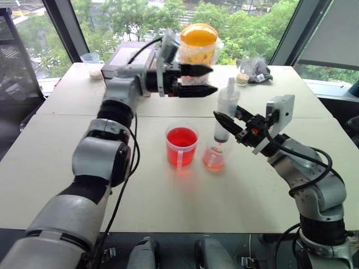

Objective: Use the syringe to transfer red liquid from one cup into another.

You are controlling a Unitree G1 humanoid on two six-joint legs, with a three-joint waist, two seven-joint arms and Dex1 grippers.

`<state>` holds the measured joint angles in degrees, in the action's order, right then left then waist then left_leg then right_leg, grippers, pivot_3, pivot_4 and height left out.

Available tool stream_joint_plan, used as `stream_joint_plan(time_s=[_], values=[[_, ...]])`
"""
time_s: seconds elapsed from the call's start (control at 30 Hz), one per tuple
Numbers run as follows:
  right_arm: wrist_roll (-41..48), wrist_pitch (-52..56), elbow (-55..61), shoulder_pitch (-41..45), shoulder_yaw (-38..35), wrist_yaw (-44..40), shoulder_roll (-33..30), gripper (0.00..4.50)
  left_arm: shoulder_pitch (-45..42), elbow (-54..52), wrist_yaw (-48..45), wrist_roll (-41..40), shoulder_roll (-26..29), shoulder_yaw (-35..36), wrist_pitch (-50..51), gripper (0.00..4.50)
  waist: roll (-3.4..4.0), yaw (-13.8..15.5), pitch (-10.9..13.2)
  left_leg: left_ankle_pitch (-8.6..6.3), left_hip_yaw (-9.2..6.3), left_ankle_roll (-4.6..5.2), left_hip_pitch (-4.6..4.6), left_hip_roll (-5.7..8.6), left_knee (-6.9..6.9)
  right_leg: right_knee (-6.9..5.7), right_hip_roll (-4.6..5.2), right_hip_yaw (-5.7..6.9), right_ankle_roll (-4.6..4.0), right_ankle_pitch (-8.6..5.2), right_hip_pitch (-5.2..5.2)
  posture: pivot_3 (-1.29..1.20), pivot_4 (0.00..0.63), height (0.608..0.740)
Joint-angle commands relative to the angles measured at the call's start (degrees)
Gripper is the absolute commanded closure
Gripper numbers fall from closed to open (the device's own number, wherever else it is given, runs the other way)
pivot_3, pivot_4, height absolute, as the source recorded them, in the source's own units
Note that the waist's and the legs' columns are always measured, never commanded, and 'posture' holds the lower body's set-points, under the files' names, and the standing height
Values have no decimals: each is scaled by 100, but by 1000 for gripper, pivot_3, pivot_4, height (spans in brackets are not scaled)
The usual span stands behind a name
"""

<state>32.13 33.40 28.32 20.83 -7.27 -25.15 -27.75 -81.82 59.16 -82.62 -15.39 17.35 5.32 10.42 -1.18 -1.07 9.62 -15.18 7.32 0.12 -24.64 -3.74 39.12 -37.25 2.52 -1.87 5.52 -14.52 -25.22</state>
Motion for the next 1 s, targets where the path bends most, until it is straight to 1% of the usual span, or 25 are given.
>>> stream_joint_plan(time_s=[0.03,0.13,0.27,0.37,0.4,0.47,0.53,0.57,0.63,0.7,0.77,0.87,1.0], values=[[-3,-90,83,72,-101,12,-8,3106,194,-534,73,-154,381,166,173,30,0,-3,0,0,0,0,0,-1,0,-1,0,0,0,0,0,0,150,740],[-3,226,-5,256,-180,209,-112,3106,667,-1112,66,-181,695,121,437,30,1,6,0,1,0,-1,3,-1,0,-6,0,0,0,0,0,0,150,740],[1193,1436,-155,1466,-1021,1085,-72,3106,1567,-2337,253,-361,926,71,1093,30,2,7,0,2,11,-3,3,-3,8,-18,8,-3,0,1,-3,0,150,740],[1613,2378,-679,2494,-1572,1819,-325,3106,2045,-3081,445,-517,977,65,1471,30,2,40,0,4,5,-5,3,-4,9,-25,9,2,0,1,-3,0,150,740],[1714,2632,-831,2718,-1708,2006,-382,3106,2151,-3252,494,-554,988,54,1552,30,2,49,0,4,5,-5,3,-6,8,-25,9,5,-1,1,-4,0,150,740],[1602,3358,-1341,3112,-1826,2304,-787,3106,2423,-3696,560,-680,1031,17,1801,30,-1,58,-2,3,2,-5,3,-6,5,-18,11,10,-2,0,0,0,150,740],[1339,4084,-1874,3053,-1626,2212,-1440,3106,2729,-4139,666,-800,1070,-5,2011,30,-1,64,-2,2,6,-3,2,-3,2,-8,17,9,-2,0,3,0,150,740],[1184,4308,-2135,2877,-1493,2174,-1655,3106,2865,-4326,733,-868,1076,-3,2123,30,-1,62,-2,1,6,-1,1,-3,1,1,18,9,-3,-1,7,0,150,740],[1045,4611,-2482,2604,-1262,2007,-1877,3106,3046,-4578,854,-968,1075,-18,2269,30,-1,35,-2,-3,7,5,1,-1,0,11,20,8,-3,-1,11,0,150,740],[977,4963,-2854,2390,-1069,1795,-1941,3106,3180,-4779,1021,-1060,1003,-48,2386,30,-1,8,-2,-3,9,6,1,0,1,7,18,4,-1,0,7,0,150,740],[800,5064,-3138,2252,-806,1616,-2015,3106,3277,-4979,1147,-1166,931,-77,2497,30,3,-10,-3,-2,10,5,1,-1,1,0,14,2,0,1,1,0,150,740],[643,5257,-3807,2298,-548,1307,-1968,3106,3463,-5330,1343,-1271,855,-164,2620,30,8,-18,-5,-1,11,3,9,-1,1,-11,9,-5,0,1,-2,0,150,740],[399,5234,-4160,2320,-185,974,-1941,3106,3618,-5541,1465,-1371,938,-210,2713,30,8,-12,-5,0,12,1,14,-2,1,-11,6,-11,0,1,0,0,150,740]])
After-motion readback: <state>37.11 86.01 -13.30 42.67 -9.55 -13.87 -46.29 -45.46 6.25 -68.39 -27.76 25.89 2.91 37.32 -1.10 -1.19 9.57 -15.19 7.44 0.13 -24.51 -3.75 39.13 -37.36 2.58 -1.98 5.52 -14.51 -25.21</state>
